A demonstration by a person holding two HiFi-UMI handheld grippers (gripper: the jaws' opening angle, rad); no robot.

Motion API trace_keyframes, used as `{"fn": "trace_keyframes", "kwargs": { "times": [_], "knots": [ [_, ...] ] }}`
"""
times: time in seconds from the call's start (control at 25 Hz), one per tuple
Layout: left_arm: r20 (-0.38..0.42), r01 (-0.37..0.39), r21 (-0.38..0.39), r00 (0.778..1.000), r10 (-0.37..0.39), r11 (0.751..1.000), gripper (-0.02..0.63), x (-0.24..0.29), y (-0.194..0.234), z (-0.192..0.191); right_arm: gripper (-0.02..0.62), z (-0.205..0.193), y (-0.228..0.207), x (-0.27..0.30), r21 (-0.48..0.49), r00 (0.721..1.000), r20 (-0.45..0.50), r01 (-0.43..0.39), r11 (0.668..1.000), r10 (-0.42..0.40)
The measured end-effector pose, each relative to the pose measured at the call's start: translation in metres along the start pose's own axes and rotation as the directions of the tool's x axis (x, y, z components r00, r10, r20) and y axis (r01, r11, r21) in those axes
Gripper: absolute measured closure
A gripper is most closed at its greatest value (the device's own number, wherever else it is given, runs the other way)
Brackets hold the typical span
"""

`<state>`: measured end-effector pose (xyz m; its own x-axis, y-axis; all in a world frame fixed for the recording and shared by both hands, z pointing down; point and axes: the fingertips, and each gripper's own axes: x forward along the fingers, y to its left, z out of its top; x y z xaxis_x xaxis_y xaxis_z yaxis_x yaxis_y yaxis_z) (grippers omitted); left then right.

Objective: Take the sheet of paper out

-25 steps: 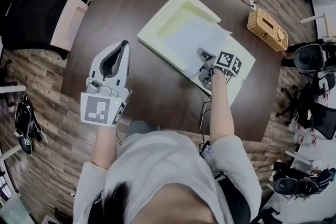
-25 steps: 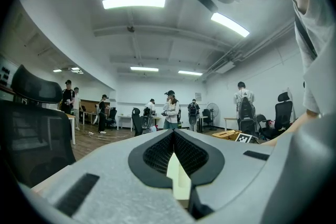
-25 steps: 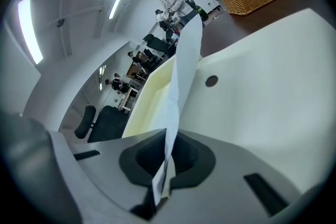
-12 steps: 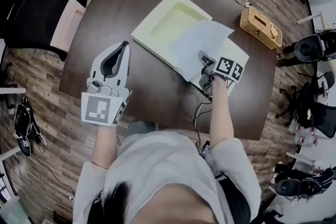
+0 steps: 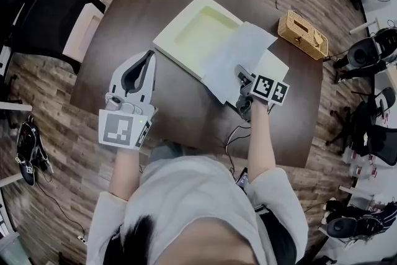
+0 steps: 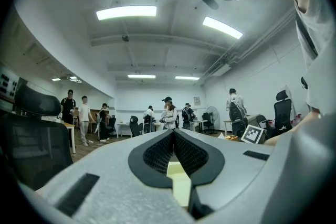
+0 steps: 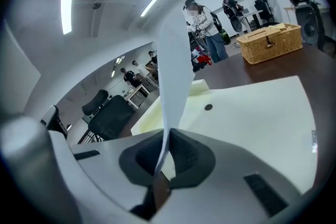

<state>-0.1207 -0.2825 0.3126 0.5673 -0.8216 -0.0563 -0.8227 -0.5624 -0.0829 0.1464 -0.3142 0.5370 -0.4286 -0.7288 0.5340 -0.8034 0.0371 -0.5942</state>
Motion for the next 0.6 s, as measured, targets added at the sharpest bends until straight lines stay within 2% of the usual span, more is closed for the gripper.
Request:
{"fn": "trace_keyframes", "kwargs": {
  "times": [0.28, 0.6],
  "knots": [
    [0.012, -0.016, 0.016, 1.0, 0.015, 1.0, 0.598, -0.006, -0.017, 0.012, 0.581, 0.009, 0.015, -0.022, -0.128, 1.0, 0.025, 0.003, 0.992, 0.0],
    [0.022, -0.027, 0.021, 0.999, 0.026, 0.999, 0.598, -0.01, -0.03, 0.021, 0.581, 0.021, 0.039, -0.041, -0.285, 0.997, 0.073, -0.004, 0.958, 0.026]
  ]
}}
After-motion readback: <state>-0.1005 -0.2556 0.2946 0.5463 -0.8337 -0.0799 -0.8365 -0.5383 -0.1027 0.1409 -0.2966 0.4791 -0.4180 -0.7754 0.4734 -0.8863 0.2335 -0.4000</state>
